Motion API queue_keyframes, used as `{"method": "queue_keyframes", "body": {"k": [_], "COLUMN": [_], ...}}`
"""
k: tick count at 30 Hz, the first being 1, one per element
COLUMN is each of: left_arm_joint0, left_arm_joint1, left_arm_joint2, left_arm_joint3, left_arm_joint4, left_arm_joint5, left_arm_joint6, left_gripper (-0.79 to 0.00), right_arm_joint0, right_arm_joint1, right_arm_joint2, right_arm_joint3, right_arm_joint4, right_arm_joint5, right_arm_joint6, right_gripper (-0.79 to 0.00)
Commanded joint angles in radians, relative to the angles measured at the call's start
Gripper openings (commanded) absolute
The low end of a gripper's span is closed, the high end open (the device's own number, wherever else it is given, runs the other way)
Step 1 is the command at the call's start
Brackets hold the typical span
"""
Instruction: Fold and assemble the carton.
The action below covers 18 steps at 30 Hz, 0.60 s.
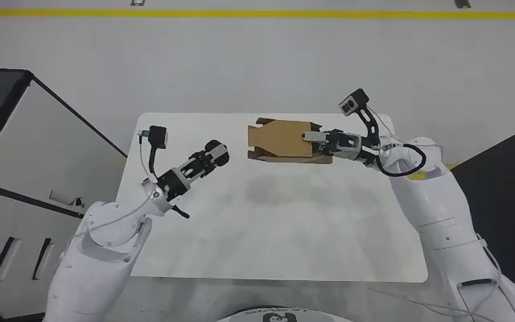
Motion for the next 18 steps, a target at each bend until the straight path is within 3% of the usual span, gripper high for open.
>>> {"method": "queue_keyframes", "body": {"k": [1, 6, 15, 18], "left_arm_joint0": [0.000, -0.007, -0.004, -0.007], "left_arm_joint1": [0.001, 0.004, 0.004, 0.003], "left_arm_joint2": [0.022, 0.045, 0.039, 0.056], "left_arm_joint3": [-0.021, -0.028, -0.024, -0.033], "left_arm_joint4": [0.184, 0.423, 0.540, 0.583], "left_arm_joint5": [-0.069, -0.239, -0.219, -0.300], "left_arm_joint6": [-0.001, 0.063, 0.102, 0.146], "left_gripper": [-0.785, -0.785, -0.785, -0.785], "right_arm_joint0": [-0.009, -0.006, -0.001, -0.014], "right_arm_joint1": [-0.001, -0.003, -0.003, -0.004], "right_arm_joint2": [-0.005, -0.015, -0.017, -0.029], "right_arm_joint3": [-0.010, -0.002, 0.003, -0.006], "right_arm_joint4": [0.005, 0.066, 0.071, 0.073], "right_arm_joint5": [0.020, 0.150, 0.183, 0.236], "right_arm_joint6": [-0.014, -0.004, -0.009, -0.027], "right_gripper": [-0.785, -0.785, -0.785, -0.785]}}
